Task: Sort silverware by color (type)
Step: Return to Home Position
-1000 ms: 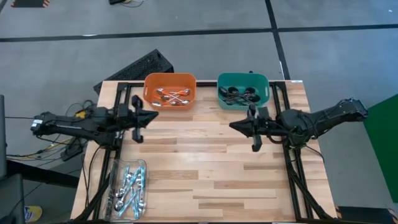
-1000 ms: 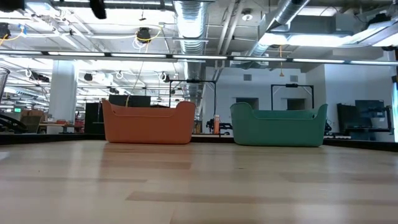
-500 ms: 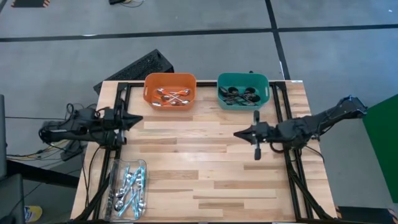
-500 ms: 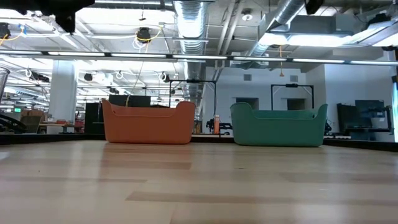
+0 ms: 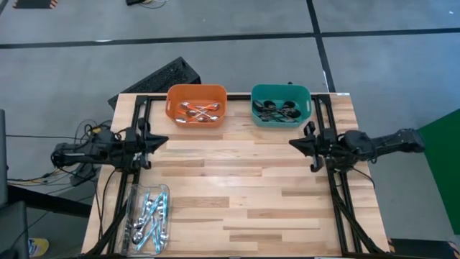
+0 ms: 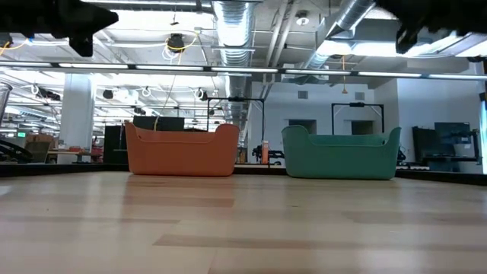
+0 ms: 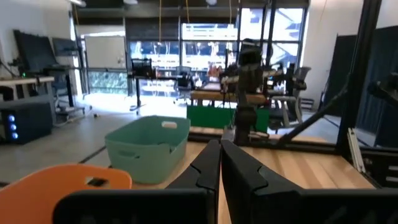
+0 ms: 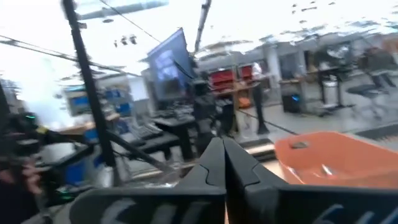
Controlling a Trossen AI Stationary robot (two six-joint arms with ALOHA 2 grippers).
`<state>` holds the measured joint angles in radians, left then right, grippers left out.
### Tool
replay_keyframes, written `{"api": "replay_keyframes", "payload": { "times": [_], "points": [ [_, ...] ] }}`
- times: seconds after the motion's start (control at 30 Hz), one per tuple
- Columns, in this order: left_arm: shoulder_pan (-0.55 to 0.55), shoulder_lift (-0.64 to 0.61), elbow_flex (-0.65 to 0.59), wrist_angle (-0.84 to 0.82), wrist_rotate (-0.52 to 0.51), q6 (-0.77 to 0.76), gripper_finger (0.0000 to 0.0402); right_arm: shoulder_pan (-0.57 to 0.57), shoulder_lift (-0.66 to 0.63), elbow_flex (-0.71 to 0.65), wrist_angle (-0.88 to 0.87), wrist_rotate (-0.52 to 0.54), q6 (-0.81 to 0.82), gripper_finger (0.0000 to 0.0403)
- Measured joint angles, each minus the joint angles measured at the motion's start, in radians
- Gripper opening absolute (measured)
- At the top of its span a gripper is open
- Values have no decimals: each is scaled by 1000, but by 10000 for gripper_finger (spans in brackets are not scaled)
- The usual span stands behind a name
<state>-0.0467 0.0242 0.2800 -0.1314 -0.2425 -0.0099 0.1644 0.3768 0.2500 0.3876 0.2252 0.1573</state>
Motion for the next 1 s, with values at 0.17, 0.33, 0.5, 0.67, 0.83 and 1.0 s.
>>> {"api": "replay_keyframes", "payload": {
  "times": [0.17, 0.33, 0.5, 0.67, 0.83, 1.0],
  "points": [
    [0, -20, -2, 14, -5, 18, 2, -118, 30, -77, 29, -50, 71, 6],
    [0, -21, 15, -6, -6, 66, 2, -242, 114, -91, 81, -196, 78, 5],
    [0, -22, 19, -46, -17, 69, 2, -373, 153, -90, 113, -367, 47, 9],
    [0, -22, 19, -74, -16, 34, 2, -453, 78, -90, 66, -460, 48, 10],
    [0, -23, 19, -75, -16, 26, 2, -451, -104, -88, -143, -466, 63, 10],
    [0, -23, 14, -101, -36, 24, 2, -386, -264, -89, -285, -421, 57, 6]
  ]
}}
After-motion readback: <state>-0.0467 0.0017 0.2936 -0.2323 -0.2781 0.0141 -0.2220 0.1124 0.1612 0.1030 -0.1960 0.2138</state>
